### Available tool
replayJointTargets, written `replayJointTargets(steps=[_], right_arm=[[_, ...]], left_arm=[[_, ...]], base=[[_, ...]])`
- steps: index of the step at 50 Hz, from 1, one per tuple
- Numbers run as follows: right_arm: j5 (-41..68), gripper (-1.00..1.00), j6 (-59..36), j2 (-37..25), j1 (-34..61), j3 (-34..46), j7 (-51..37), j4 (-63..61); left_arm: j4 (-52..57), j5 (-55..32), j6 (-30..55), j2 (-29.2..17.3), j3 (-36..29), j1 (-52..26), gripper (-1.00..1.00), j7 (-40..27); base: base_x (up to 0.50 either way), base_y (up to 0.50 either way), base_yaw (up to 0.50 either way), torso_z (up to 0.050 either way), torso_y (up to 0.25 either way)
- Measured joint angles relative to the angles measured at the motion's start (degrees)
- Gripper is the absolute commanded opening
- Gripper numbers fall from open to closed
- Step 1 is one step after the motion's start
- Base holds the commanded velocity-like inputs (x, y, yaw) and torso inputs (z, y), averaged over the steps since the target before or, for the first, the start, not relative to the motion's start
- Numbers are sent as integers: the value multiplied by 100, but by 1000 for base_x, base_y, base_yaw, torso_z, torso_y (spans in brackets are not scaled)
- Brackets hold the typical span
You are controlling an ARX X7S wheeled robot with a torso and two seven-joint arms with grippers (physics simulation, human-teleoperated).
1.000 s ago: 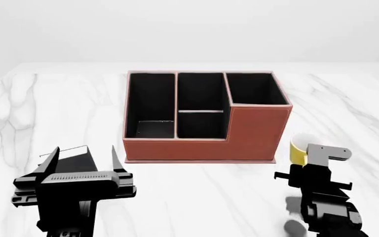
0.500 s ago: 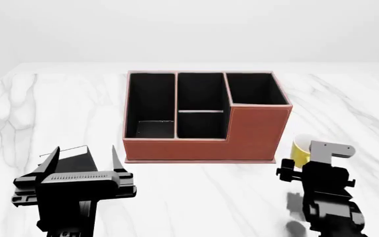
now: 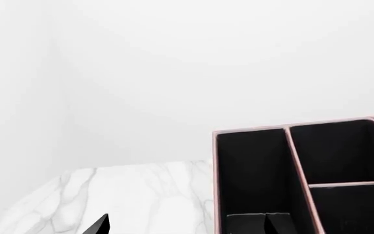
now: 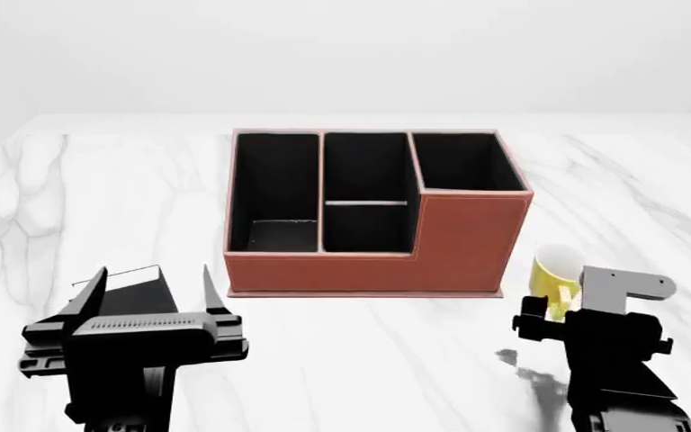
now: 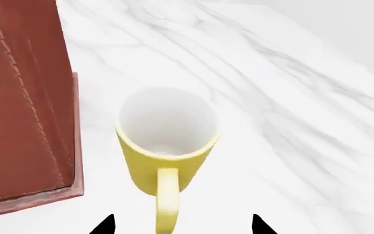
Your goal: Pick up the yellow and white mug and place it to the right of the caddy.
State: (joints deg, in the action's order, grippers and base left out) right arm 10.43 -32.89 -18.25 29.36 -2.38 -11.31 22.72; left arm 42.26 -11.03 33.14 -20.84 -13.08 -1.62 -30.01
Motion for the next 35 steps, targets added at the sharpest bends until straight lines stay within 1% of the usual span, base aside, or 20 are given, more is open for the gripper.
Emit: replayJointTargets(steps=[7, 18, 35], right_arm=[[127, 100, -455, -68, -592, -110, -89, -1189], [311, 100, -936, -150, -1368, -311, -207, -2698], [567, 100, -1269, -215, -2443, -680, -322, -4525]], left_arm=[[9, -6, -6, -12, -1, 9, 100, -13], [26, -15, -14, -29, -5, 23, 100, -36], [89, -22, -13, -58, -13, 58, 100, -82]], base=[[0, 0, 0, 0, 0], [0, 0, 0, 0, 0], [0, 0, 0, 0, 0]])
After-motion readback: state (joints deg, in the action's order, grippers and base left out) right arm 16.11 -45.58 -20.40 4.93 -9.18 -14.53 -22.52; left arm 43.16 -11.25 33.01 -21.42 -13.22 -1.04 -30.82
